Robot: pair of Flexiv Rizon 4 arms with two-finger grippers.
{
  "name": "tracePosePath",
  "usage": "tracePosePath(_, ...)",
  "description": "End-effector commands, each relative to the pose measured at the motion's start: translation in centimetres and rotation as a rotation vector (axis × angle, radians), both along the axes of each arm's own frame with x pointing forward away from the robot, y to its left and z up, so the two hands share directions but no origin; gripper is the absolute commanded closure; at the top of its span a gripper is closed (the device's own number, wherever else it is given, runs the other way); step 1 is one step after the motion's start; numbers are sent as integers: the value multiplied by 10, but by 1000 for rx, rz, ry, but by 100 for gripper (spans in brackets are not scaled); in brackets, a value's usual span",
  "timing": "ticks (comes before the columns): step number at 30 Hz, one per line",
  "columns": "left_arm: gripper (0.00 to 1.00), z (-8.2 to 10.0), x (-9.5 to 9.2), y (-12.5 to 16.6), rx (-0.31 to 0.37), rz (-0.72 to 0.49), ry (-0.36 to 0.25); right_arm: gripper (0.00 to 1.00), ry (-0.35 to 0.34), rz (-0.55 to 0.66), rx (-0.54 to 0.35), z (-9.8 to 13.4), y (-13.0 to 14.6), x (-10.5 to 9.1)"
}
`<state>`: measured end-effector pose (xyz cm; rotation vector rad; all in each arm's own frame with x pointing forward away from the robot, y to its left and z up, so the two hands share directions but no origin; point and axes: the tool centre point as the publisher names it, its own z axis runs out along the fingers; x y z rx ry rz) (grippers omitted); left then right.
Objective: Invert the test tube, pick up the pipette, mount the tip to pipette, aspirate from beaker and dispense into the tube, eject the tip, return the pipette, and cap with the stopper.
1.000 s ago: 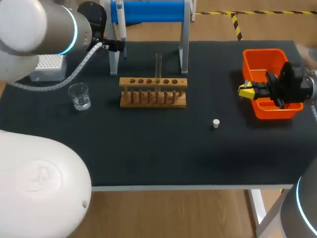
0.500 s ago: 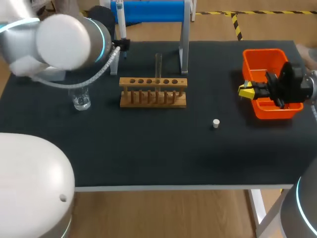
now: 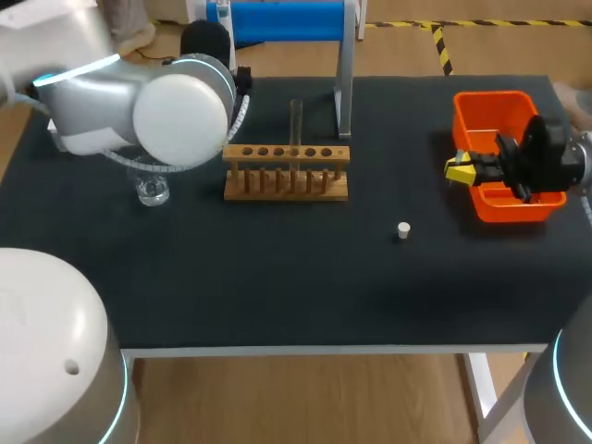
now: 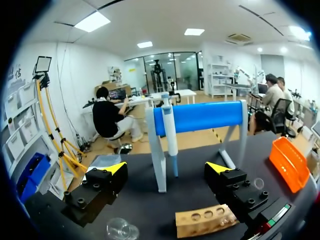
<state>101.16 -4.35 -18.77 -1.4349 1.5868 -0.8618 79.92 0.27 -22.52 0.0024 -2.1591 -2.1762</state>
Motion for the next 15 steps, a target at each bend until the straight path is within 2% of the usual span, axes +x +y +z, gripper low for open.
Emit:
tracePosePath(1,0,-5,13,-7,0,5,-13,100,-1,-2,-1,0,0,-1)
tracePosePath(15,0,-5,53,-15,-51,-34,-51,100,-1,-2,-1,0,0,-1)
